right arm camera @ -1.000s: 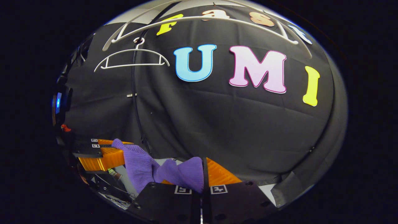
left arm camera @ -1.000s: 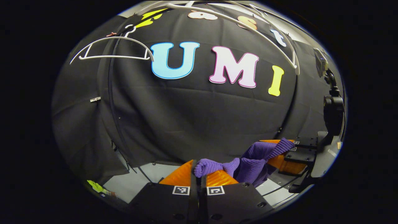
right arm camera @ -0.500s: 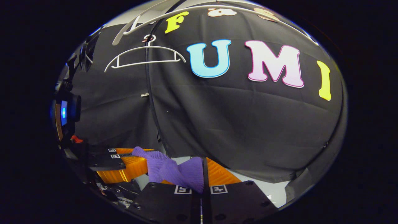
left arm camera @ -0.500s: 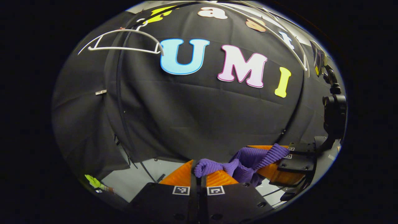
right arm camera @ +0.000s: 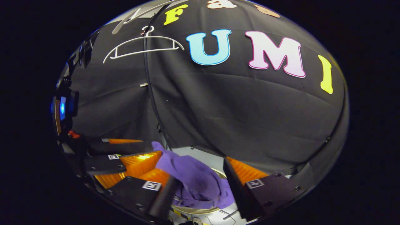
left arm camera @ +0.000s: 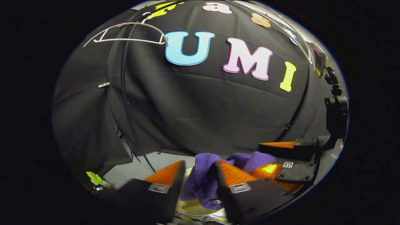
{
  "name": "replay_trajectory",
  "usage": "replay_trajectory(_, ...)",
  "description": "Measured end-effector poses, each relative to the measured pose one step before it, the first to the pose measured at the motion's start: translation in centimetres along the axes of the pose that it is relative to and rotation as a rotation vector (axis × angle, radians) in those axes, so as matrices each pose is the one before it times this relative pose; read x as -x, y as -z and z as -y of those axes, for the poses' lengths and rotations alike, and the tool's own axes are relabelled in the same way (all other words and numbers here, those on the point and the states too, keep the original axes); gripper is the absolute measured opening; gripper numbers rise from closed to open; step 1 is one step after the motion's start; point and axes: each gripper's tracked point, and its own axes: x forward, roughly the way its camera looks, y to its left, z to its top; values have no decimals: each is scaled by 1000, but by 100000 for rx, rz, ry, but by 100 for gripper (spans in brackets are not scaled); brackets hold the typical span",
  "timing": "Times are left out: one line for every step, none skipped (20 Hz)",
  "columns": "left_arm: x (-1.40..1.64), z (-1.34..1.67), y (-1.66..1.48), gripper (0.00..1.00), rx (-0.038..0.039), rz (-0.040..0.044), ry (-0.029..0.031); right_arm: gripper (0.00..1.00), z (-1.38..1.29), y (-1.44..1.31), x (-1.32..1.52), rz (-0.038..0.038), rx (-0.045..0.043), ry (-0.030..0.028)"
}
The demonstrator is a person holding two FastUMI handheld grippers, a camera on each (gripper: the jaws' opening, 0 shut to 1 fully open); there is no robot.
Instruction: Grasp the clothes on the hanger with both hands and then place them into the laundry hamper below.
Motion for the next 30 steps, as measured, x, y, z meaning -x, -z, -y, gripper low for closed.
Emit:
replay_trajectory(-649, -22, 377, 98, 1187, -50, 416, 86, 66, 758, 538, -2848, 1555, -96)
replay_trajectory(849, -113, -241, 97, 1012, 177, 309, 88, -192, 653, 513, -1673, -799, -975)
replay_trajectory(-265, 40, 363, 95, 689, -112, 437, 89, -189, 153, -128, 838, -1692, -927)
replay_trajectory(83, 0, 281, 95, 2, -826, 138, 96, 201, -353, 677, 859, -523, 671)
replay_trajectory(23, -116, 280, 95, -403, -884, -196, 98, 166, -433, -49, 1057, 585, 545)
replay_trajectory(191, -11, 160, 95, -615, -465, -260, 98, -39, -372, 85, 892, 1005, -140)
replay_trajectory(292, 82, 285, 95, -287, -212, 294, 98, -198, -24, 12, 843, 1042, -185)
replay_trajectory(234, 157, 51, 95, -5, 118, 382, 98, 22, -133, 146, 494, 1034, -200)
replay_trajectory(190, -20, 15, 95, -55, 280, 274, 98, 210, -191, 208, 531, 767, 140)
replay_trajectory(192, -33, -195, 95, 97, 439, 161, 98, 196, -114, 249, 472, 429, 195)
replay_trajectory(120, 68, -119, 95, 411, 412, 239, 98, 220, -55, 296, 532, 58, 404)
replay_trajectory(145, -15, -73, 95, 473, 242, 33, 98, 281, -40, 328, 577, -6, 319)
replay_trajectory(249, -190, -12, 95, 253, 328, -239, 98, 252, 54, 340, 345, 62, 612)
replay_trajectory(121, -122, -136, 95, 244, 370, -97, 98, 333, -120, 282, 305, -52, 781)
replay_trajectory(0, 113, -141, 95, 371, 401, 207, 98, 257, -101, 201, 173, -197, 633)
replay_trajectory(76, 120, -225, 95, 177, 539, 402, 98, 186, -137, 164, 452, -339, 706)
replay_trajectory(99, 85, -36, 95, -255, 494, 306, 98, 141, -184, 208, 543, -440, 680)
replay_trajectory(231, 165, -207, 95, -418, 423, 589, 98, 21, -184, 318, 594, -482, 638)
replay_trajectory(188, 300, -242, 95, -267, 600, 977, 98, 90, -394, 335, 1004, -327, 740)
replay_trajectory(374, 424, -441, 95, 64, 750, 1526, 98, 42, -361, 435, 951, -219, 1075)
replay_trajectory(674, 592, -499, 95, 46, 917, 2137, 98, 13, -536, 661, 1160, -233, 1264)
replay_trajectory(806, 526, -895, 95, -675, 2023, 2309, 98, -10, -908, 875, 2144, -533, 1347)
replay_trajectory(1054, 593, -1036, 95, -1023, 2156, 2408, 98, 3, -1217, 1088, 2739, -641, 1771)
replay_trajectory(1201, 550, -1260, 95, -1195, 2547, 2726, 99, 74, -1403, 1283, 3205, -661, 2125)
replay_trajectory(1203, 642, -1464, 95, -1415, 3213, 2949, 99, 30, -1795, 1266, 4019, -608, 2400)
replay_trajectory(1442, 565, -1855, 95, -1850, 4335, 2695, 99, 25, -1852, 1284, 4345, -350, 2723)
replay_trajectory(1460, 416, -1901, 95, -2137, 4118, 2442, 99, 140, -1603, 1472, 4297, 30, 3321)
replay_trajectory(1130, 333, -1743, 95, -2022, 3432, 2391, 99, 231, -1862, 1377, 4265, -6, 3568)
replay_trajectory(1245, 466, -1822, 93, -1669, 3416, 2323, 99, 42, -1848, 1398, 3878, -643, 2779)
replay_trajectory(1658, 506, -1990, 95, -1348, 3458, 2261, 99, -313, -1772, 1350, 3527, -1421, 1703)
